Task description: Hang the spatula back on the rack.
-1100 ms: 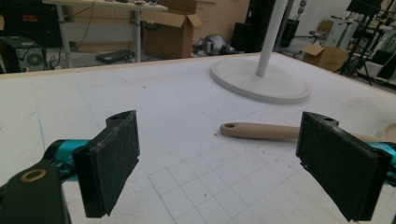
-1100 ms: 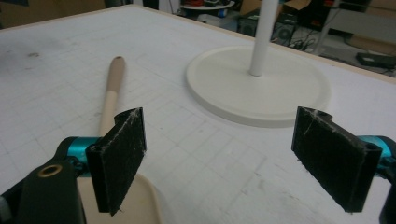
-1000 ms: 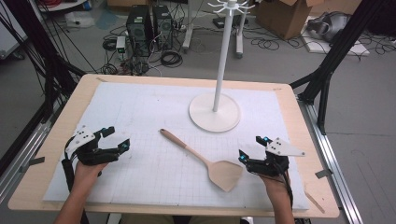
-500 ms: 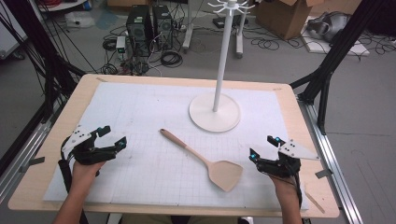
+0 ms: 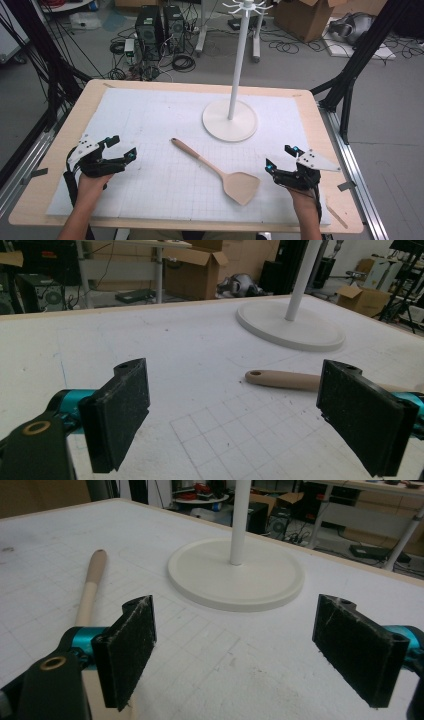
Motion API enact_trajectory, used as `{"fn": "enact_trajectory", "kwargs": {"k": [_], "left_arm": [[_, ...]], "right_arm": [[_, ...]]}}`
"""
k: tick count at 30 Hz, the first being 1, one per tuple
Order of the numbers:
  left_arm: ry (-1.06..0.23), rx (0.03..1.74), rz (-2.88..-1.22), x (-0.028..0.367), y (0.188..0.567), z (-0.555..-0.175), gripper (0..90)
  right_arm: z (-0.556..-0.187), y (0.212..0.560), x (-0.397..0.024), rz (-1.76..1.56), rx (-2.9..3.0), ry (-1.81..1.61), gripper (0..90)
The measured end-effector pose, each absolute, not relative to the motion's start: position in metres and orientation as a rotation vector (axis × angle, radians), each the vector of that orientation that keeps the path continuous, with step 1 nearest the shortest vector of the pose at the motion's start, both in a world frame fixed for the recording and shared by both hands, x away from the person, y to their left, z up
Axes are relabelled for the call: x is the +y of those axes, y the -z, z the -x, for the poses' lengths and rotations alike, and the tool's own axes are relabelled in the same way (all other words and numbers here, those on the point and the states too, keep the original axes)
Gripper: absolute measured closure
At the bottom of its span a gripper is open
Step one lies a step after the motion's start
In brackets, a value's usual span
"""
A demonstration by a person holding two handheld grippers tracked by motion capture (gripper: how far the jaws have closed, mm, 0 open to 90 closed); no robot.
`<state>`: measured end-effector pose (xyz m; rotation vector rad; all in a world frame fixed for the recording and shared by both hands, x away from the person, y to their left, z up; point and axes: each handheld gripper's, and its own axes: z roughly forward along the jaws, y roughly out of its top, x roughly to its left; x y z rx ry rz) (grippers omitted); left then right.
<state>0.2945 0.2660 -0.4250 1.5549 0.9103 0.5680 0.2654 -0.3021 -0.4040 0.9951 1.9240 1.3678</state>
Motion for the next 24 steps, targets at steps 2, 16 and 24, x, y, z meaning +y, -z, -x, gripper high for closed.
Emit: {"fn": "enact_trajectory", "kwargs": {"k": [2,16,24], "left_arm": [[-0.566,0.910,-1.554,0.266,0.425,-0.294,14.1],[-0.552,0.897,-1.556,0.260,0.431,-0.293,14.3],[-0.534,0.893,-1.549,0.258,0.435,-0.291,14.4]], "right_arm": [[-0.267,0.405,-0.298,-0.984,1.939,-1.368,16.5],[-0.298,0.403,-0.209,-0.870,2.205,-1.341,16.5],[-0.318,0.409,-0.156,-0.811,2.391,-1.225,16.6]]}}
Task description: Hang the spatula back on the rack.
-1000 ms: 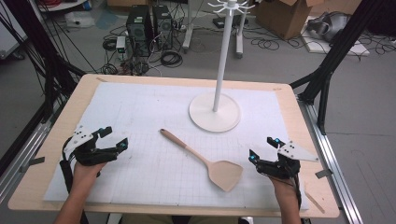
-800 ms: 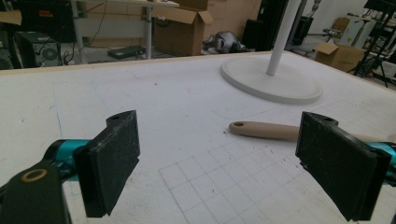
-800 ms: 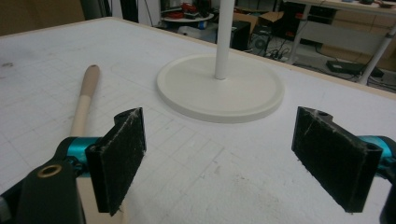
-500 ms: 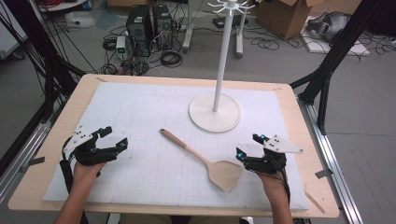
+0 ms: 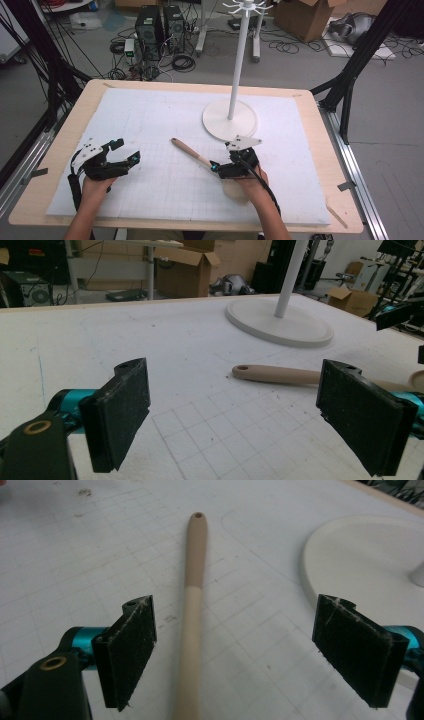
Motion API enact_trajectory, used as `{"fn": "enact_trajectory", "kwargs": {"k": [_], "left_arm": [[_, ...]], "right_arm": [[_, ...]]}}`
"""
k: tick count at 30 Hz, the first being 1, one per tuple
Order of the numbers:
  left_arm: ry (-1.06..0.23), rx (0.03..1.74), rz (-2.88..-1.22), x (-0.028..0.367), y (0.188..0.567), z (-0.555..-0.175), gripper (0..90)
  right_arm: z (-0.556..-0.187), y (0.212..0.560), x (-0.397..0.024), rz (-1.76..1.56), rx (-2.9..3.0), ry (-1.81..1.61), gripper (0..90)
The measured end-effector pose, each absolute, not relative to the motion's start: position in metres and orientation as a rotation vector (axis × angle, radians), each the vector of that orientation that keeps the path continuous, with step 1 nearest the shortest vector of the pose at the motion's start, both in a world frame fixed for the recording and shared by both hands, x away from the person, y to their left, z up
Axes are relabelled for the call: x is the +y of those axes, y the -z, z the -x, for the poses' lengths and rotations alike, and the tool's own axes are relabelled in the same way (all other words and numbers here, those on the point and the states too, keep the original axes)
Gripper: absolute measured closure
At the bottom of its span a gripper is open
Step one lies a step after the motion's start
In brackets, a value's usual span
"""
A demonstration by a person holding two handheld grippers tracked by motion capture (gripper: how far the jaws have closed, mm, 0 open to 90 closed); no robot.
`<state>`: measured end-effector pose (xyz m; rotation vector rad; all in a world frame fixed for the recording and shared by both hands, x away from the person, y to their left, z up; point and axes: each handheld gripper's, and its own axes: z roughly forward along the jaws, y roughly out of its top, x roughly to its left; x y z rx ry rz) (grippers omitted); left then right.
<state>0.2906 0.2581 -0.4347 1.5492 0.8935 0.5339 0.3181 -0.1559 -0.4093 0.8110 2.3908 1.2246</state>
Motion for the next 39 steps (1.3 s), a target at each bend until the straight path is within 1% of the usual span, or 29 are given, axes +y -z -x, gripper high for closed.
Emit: {"fn": "enact_trajectory", "kwargs": {"k": [4,8,14,16,19,22,25,29,35,39], "left_arm": [[-0.532,0.892,-1.549,0.258,0.436,-0.290,14.4],[-0.521,0.891,-1.553,0.256,0.438,-0.291,14.5],[-0.515,0.885,-1.559,0.253,0.439,-0.292,15.0],[-0.511,0.882,-1.562,0.253,0.439,-0.292,15.1],[-0.509,0.883,-1.562,0.252,0.439,-0.292,15.2],[-0.511,0.883,-1.563,0.252,0.439,-0.292,15.4],[-0.508,0.885,-1.563,0.253,0.439,-0.292,15.6],[-0.510,0.887,-1.565,0.254,0.439,-0.292,15.6],[-0.513,0.889,-1.568,0.255,0.439,-0.292,15.8],[-0.510,0.891,-1.571,0.254,0.440,-0.292,15.9]], "right_arm": [[-0.325,0.413,-0.139,-0.791,2.477,-1.146,16.8],[-0.333,0.425,-0.127,-0.796,2.569,-1.045,17.6],[-0.338,0.433,-0.121,-0.796,2.636,-0.972,28.0],[-0.338,0.433,-0.121,-0.808,2.638,-0.969,33.9],[-0.339,0.434,-0.120,-0.810,2.657,-0.956,37.4],[-0.339,0.435,-0.117,-0.783,2.678,-0.943,45.3],[-0.338,0.434,-0.116,-0.770,2.704,-0.946,55.1],[-0.339,0.433,-0.116,-0.796,2.709,-0.945,59.3],[-0.340,0.432,-0.118,-0.808,2.708,-0.943,74.0],[-0.340,0.431,-0.116,-0.829,2.717,-0.931,76.9]]}}
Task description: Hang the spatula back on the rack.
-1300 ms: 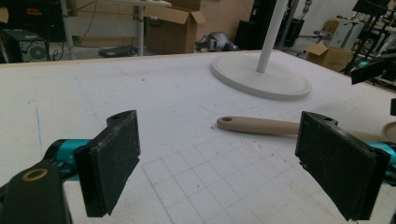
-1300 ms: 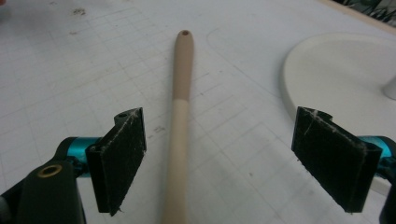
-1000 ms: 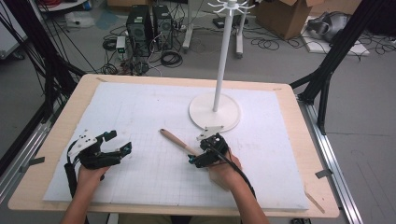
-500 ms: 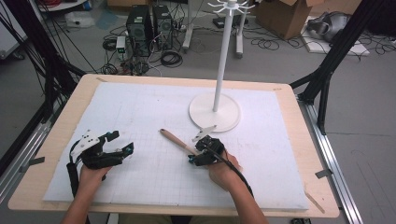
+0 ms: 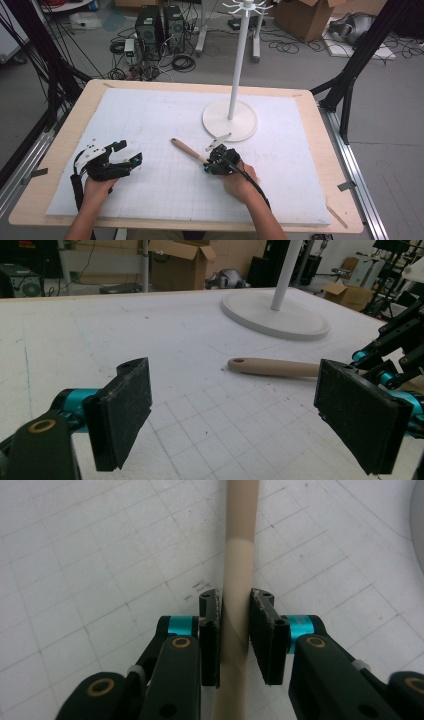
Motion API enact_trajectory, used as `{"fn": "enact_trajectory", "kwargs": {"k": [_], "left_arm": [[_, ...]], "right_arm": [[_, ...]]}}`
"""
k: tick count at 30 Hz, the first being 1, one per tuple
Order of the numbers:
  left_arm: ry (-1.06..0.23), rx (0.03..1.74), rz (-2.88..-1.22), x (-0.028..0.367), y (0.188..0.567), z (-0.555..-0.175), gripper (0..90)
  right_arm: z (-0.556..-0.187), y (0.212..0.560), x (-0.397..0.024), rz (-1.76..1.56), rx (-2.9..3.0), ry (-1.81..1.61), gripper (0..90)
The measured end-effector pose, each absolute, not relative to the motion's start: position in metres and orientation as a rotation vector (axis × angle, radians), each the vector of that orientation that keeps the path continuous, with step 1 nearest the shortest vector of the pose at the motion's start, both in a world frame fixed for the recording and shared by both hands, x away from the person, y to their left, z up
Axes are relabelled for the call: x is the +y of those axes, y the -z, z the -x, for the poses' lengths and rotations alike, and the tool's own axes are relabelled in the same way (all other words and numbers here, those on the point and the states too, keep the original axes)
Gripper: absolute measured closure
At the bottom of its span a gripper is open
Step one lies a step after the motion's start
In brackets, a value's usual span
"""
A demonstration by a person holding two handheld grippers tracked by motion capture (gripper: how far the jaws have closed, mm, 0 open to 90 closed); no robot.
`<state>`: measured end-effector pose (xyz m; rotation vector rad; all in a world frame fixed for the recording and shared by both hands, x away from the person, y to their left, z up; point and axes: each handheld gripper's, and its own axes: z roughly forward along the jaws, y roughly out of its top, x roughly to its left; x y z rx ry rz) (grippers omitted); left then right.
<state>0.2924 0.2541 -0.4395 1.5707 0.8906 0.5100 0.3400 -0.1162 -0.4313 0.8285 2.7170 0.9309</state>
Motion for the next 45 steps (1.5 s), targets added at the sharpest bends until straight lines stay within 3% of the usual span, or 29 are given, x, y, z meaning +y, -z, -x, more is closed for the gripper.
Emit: {"fn": "enact_trajectory", "kwargs": {"k": [10,20,23,27,35,45], "left_arm": [[-0.505,0.879,-1.572,0.251,0.439,-0.293,17.2],[-0.472,0.832,-1.574,0.239,0.420,-0.293,18.4],[-0.451,0.810,-1.579,0.231,0.409,-0.297,20.6],[-0.386,0.782,-1.564,0.218,0.391,-0.305,30.7],[-0.398,0.765,-1.614,0.185,0.360,-0.323,32.4],[-0.351,0.746,-1.613,0.162,0.352,-0.334,32.3]], "right_arm": [[-0.337,0.425,-0.124,-0.816,2.671,-1.015,78.6],[-0.328,0.395,-0.141,-0.822,2.519,-1.224,78.5],[-0.323,0.390,-0.142,-0.809,2.463,-1.252,78.4],[-0.315,0.386,-0.140,-0.783,2.397,-1.300,78.4],[-0.303,0.378,-0.138,-0.748,2.290,-1.362,78.4],[-0.295,0.374,-0.131,-0.705,2.243,-1.407,78.3]]}}
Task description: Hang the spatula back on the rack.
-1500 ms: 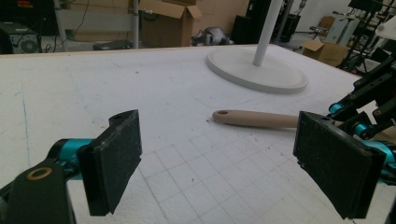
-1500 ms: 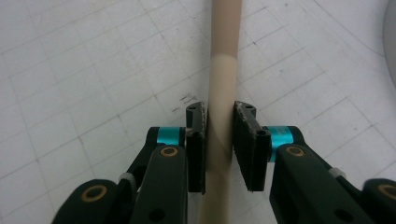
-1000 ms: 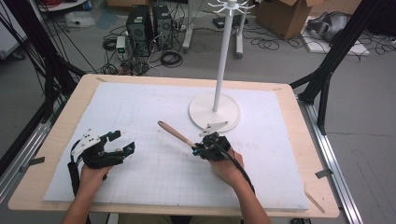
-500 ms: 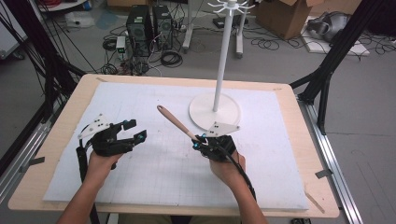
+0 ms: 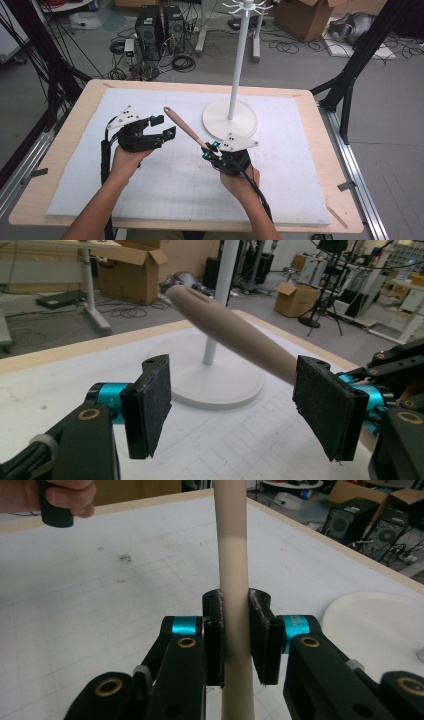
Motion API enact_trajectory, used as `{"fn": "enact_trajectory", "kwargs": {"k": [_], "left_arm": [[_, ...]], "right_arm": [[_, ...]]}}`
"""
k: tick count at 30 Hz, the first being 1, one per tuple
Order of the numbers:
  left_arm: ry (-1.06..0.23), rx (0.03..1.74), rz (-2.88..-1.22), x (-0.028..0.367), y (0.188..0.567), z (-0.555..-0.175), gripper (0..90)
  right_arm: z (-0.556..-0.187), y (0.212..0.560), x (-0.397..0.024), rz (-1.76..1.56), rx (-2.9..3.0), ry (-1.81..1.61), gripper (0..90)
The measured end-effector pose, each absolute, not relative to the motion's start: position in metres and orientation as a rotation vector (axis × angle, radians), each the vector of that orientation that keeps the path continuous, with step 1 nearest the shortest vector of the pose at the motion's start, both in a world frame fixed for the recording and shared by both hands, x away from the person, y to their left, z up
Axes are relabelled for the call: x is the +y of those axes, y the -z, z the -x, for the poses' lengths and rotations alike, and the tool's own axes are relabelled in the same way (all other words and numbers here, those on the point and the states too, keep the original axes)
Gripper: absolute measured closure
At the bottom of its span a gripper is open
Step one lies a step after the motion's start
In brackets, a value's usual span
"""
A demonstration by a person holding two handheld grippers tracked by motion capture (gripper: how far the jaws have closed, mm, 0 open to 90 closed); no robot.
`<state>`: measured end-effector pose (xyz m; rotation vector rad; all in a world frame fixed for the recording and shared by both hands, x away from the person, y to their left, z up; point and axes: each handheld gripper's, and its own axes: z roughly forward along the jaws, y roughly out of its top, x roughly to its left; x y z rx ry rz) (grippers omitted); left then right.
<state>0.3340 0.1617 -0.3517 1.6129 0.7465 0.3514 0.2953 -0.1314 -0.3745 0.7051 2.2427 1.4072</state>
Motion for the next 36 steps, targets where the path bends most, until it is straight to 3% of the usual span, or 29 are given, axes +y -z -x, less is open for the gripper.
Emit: {"fn": "enact_trajectory", "kwargs": {"k": [3,10,32,36], "left_arm": [[-0.328,0.726,-1.610,0.157,0.351,-0.335,34.7],[-0.314,0.676,-1.628,0.150,0.349,-0.332,50.6],[-0.242,0.664,-1.542,0.132,0.329,-0.331,55.9],[-0.242,0.641,-1.544,0.131,0.324,-0.331,61.9]], "right_arm": [[-0.294,0.375,-0.129,-0.700,2.226,-1.427,78.3],[-0.290,0.375,-0.124,-0.679,2.215,-1.436,78.3],[-0.281,0.366,-0.120,-0.656,2.128,-1.342,78.4],[-0.278,0.363,-0.118,-0.643,2.114,-1.350,78.3]]}}
